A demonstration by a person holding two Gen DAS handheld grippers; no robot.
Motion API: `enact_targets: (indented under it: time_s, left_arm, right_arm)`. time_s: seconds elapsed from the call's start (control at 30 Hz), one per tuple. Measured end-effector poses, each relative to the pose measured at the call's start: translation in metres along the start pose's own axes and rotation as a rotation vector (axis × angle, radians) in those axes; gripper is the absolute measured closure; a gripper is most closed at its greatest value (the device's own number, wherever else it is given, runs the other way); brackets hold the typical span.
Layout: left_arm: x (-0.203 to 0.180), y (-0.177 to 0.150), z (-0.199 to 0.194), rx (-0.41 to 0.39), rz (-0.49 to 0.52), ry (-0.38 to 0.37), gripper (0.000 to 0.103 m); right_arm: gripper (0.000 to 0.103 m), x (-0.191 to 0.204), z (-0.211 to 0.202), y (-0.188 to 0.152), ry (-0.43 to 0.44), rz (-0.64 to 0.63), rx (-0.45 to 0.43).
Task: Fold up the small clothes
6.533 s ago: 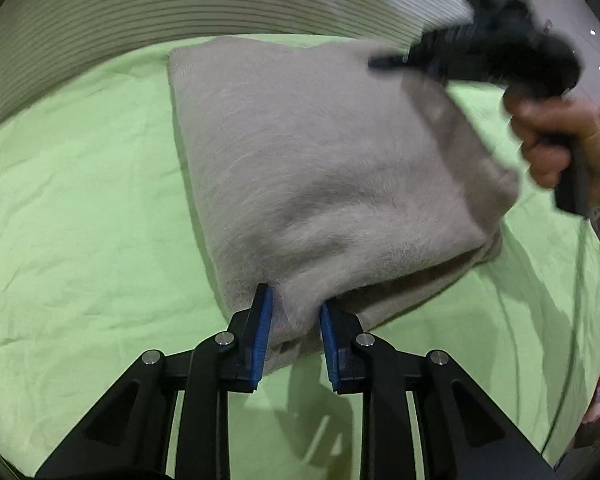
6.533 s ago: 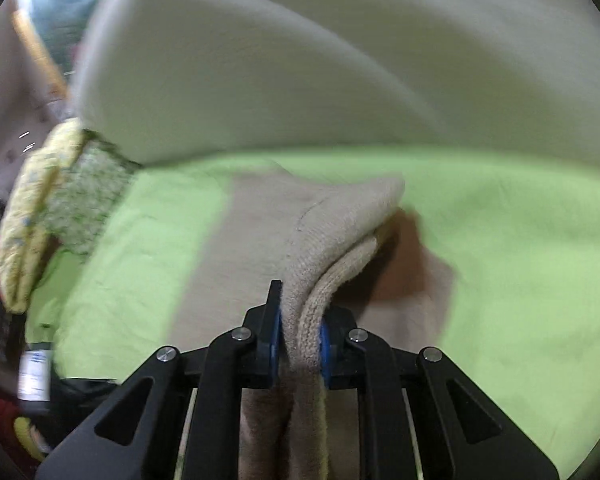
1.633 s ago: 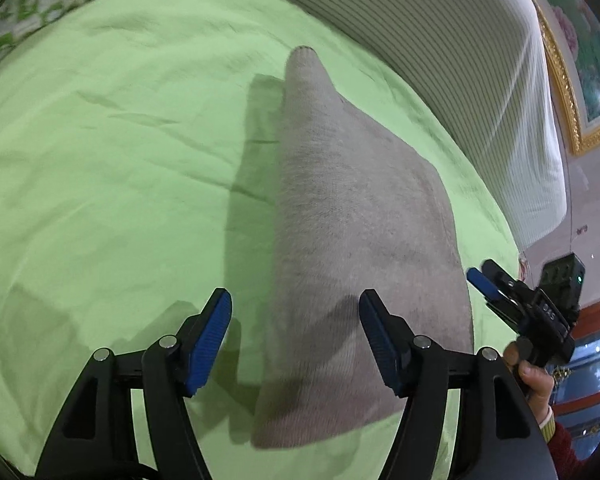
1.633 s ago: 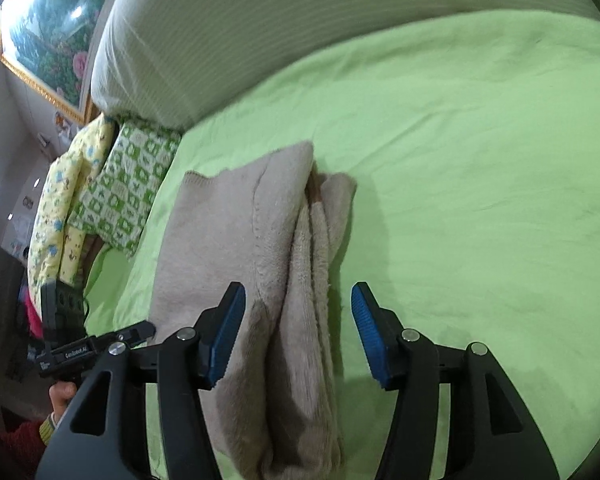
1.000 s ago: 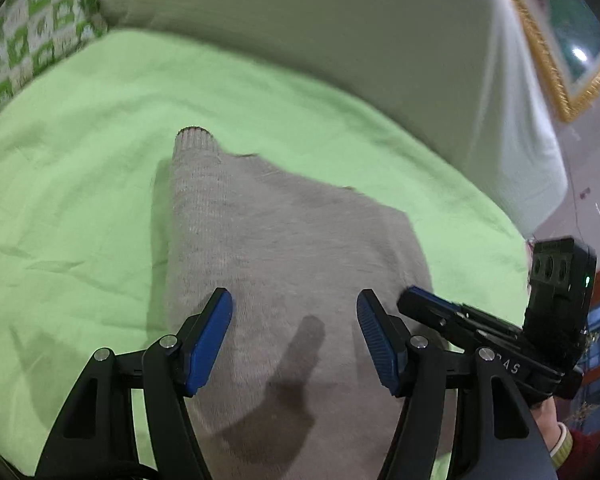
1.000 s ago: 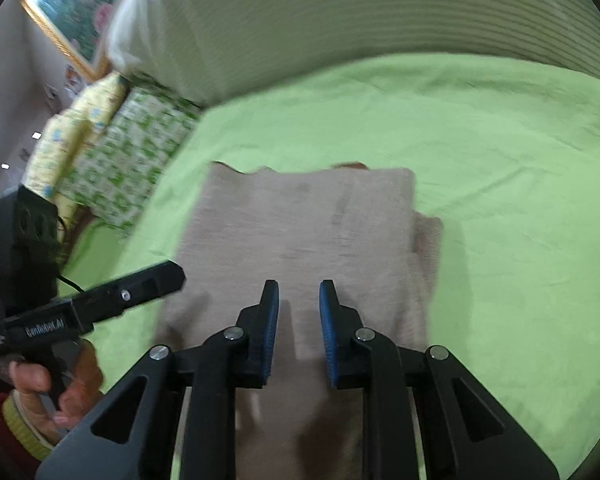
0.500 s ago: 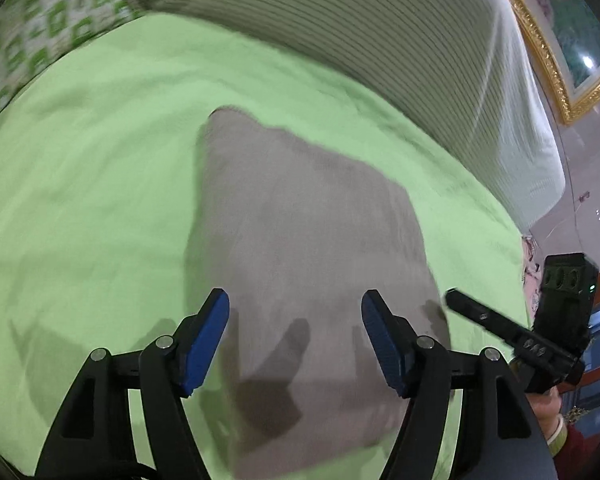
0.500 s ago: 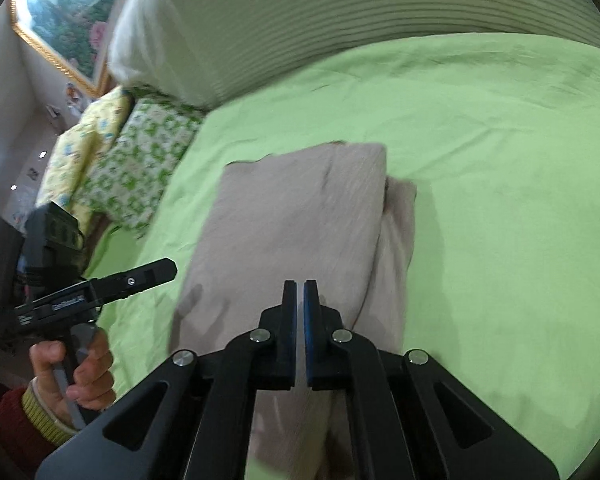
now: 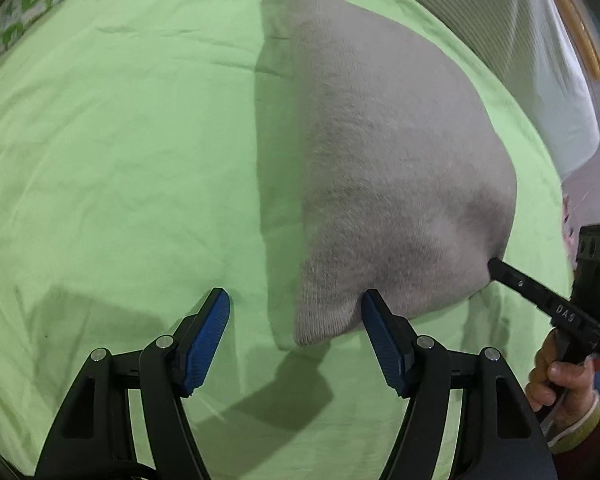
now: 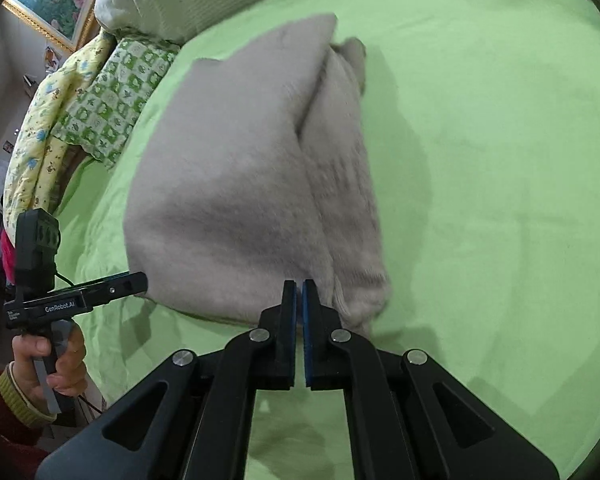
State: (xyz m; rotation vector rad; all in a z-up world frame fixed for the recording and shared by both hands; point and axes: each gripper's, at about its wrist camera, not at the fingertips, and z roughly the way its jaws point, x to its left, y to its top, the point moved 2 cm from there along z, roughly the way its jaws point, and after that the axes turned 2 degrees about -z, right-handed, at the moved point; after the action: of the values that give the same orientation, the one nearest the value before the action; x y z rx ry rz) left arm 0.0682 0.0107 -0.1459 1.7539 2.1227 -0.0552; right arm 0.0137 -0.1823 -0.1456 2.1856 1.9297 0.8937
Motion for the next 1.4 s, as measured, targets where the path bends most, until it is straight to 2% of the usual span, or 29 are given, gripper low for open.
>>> enact_targets:
  time_s: [0.07,0.3,0.33,0.43,0.47,0.67,0.93,1.1,1.23,1.4]
  left_arm:
    - [-0.004,-0.003,-0.001,0.004,0.021,0.020,0.034]
    - [-0.015,-0.012,-0.030,-0.053,0.013,-0.017,0.034]
    - [-0.017,-0.015,-0.036,-0.070,0.012,-0.024,0.034]
    - [-0.023,-0.022,-0.055,-0.127,0.017,-0.022,0.031]
    - [-0.025,-0.028,-0.061,-0.149,0.020,-0.013,0.031]
    - [-0.037,-0.050,-0.088,-0.274,0.093,0.064,0.023]
    - [-0.040,-0.075,-0.095,-0.293,0.155,0.100,0.023]
    - [-0.044,-0.086,-0.102,-0.318,0.189,0.126,0.023]
    - [-0.050,-0.090,-0.115,-0.365,0.223,0.161,0.022]
    - [-0.063,-0.092,-0.137,-0.444,0.274,0.199,0.018]
  right_arm:
    - [0.100,0.004,-0.002,-0.001,-0.014,-0.001,-0.007]
    - [0.097,0.023,-0.037,-0.011,-0.038,-0.009,-0.062]
    - [0.089,0.024,-0.042,-0.013,-0.041,-0.010,-0.073]
    - [0.050,0.027,-0.060,-0.018,-0.067,-0.006,-0.136]
    - [0.048,0.029,-0.065,-0.020,-0.073,-0.007,-0.158]
    - [0.047,0.030,-0.081,-0.037,-0.095,-0.002,-0.194]
    - [0.046,0.033,-0.085,-0.070,-0.116,0.016,-0.197]
    - [0.041,0.040,-0.084,-0.080,-0.112,0.018,-0.194]
    - [0.039,0.053,-0.085,-0.079,-0.121,-0.035,-0.204]
    - [0.029,0.074,-0.096,-0.074,-0.139,-0.119,-0.263]
